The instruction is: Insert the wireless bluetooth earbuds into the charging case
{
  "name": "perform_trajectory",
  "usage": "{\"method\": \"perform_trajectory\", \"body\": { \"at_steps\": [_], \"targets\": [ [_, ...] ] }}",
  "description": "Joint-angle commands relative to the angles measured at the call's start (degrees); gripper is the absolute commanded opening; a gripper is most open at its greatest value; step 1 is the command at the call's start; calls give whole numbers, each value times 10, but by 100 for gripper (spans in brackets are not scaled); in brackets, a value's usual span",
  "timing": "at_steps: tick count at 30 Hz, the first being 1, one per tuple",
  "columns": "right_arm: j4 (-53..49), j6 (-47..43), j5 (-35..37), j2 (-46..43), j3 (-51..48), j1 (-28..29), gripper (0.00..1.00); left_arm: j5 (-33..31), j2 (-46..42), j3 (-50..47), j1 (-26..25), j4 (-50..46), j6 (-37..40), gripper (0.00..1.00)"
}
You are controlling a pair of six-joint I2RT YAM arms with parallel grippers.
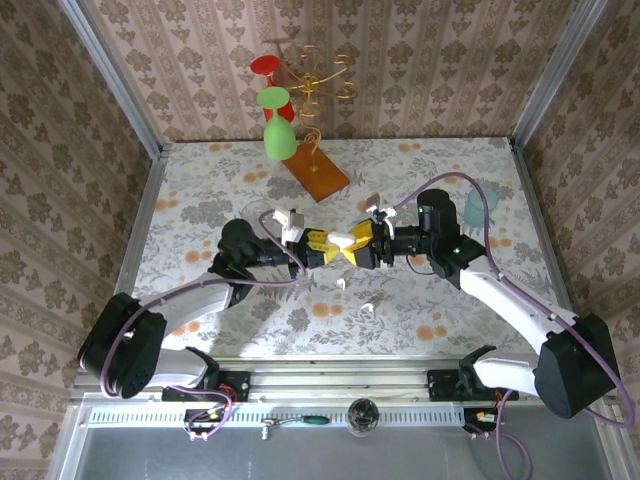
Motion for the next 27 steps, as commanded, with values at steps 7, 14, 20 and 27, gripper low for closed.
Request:
{"method": "perform_trajectory", "body": {
  "at_steps": [7,14,20,27],
  "targets": [
    [51,45,-44,-8,13,-4,44,31,-5,-17,1,11,41,0],
    [40,34,-54,4,18,-4,34,20,-9,-6,2,13,28,0],
    [26,19,-46,1,24,-4,22,14,-5,-4,2,17,11,3],
    [-54,-41,-25,-13,46,-4,16,25,-4,0,9,-23,24,30]
  ]
}}
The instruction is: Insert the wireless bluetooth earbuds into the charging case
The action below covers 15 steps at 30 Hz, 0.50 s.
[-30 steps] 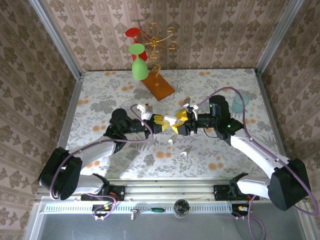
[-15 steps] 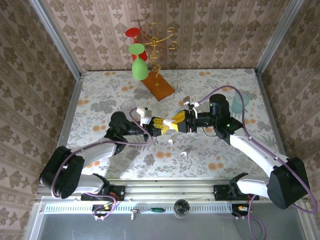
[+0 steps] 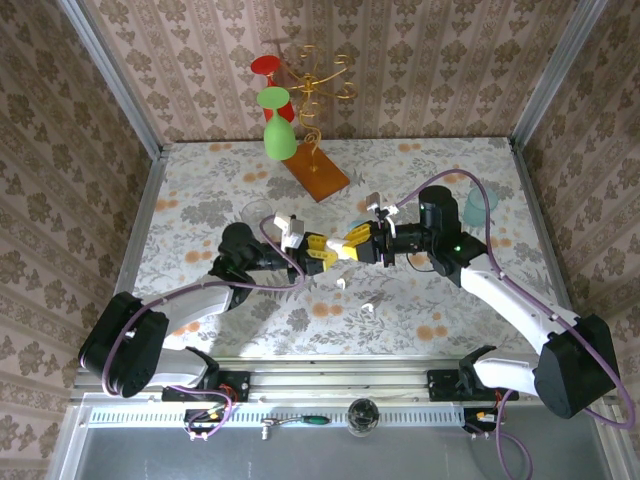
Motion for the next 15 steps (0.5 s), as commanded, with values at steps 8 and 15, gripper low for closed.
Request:
{"method": "perform_trajectory", "body": {
  "at_steps": [8,15],
  "targets": [
    [-114,-82,25,-16,45,1,13,-10,-24,46,1,-193,112,38],
    [-137,-99,29,-3,48,1,12,-13,-15,61,-16,-225,130,41]
  ]
}}
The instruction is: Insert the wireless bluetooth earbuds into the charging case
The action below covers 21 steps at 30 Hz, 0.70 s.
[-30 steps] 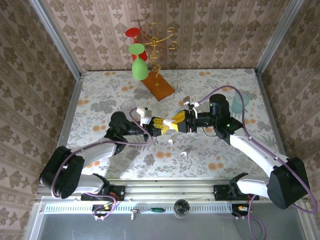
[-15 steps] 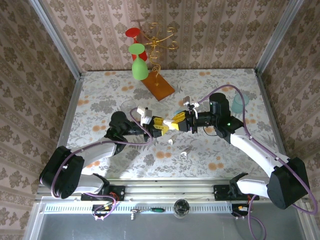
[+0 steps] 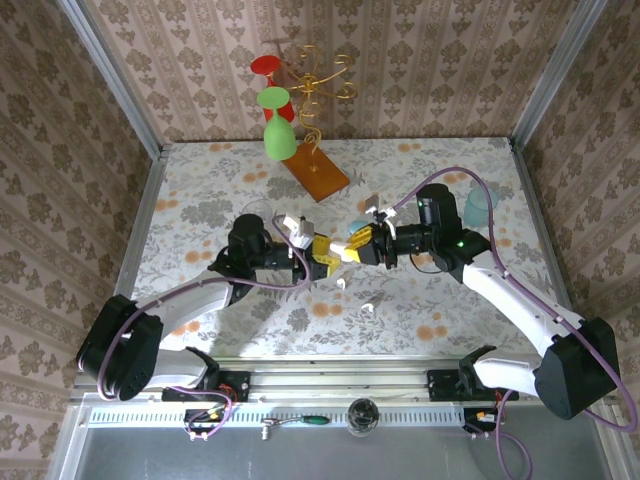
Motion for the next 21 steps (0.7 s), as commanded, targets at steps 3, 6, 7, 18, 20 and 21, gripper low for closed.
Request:
{"method": "perform_trajectory", "body": {
  "at_steps": [3,6,7,18,20,21],
  "targets": [
    [-33,-29,3,6,22,1,12,1,2,22,-7,-22,18,40],
    [-36,-35,4,8,19,1,12,6,10,24,-11,-6,4,37],
    [-34,-37,4,8,16,2,12,7,13,26,-12,-3,2,35],
    [-37,-44,13,7,11,1,13,8,21,28,-15,-7,1,7],
    [-38,-42,27,8,11,2,18,8,21,27,-14,-6,3,0],
    [-35,-40,35,7,10,2,27,8,20,25,-15,-5,3,0]
  ]
}}
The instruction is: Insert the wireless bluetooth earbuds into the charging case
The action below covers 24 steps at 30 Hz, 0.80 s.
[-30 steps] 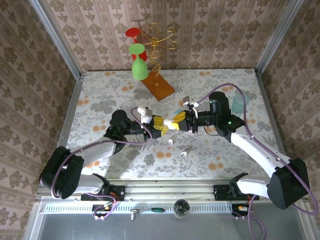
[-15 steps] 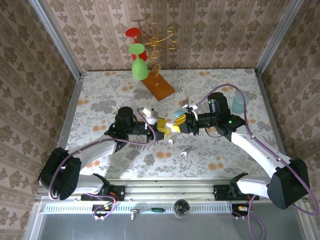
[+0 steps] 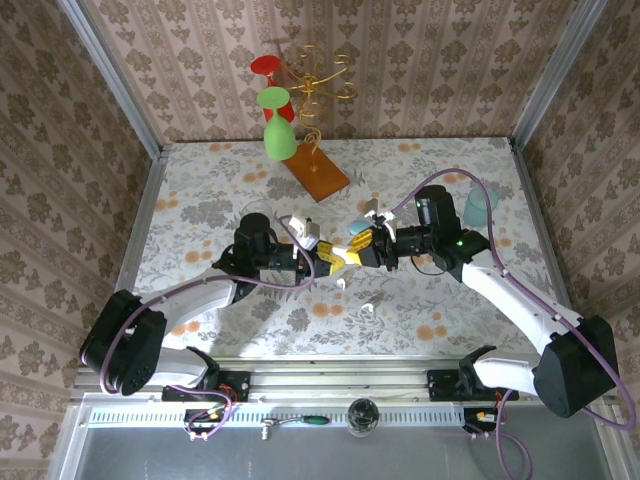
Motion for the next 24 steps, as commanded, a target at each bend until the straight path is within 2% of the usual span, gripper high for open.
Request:
{"method": "perform_trajectory", "body": {
  "at_steps": [1,4,6,17,24],
  "targets": [
    [3,1,33,1,6,2,37,4,3,14,-3,13,6,0],
    [15,6,65,0,-1,2,55,1,3,12,-3,20,5,0],
    [14,8,89,3,1,2,59,1,3,13,-3,23,4,0],
    [73,111,213,-21,-2,-9,64,-6,4,0,-3,18,33,0],
    [39,142,217,-22,24,-12,65,-12,0,-7,-1,24,37,0]
  ]
}}
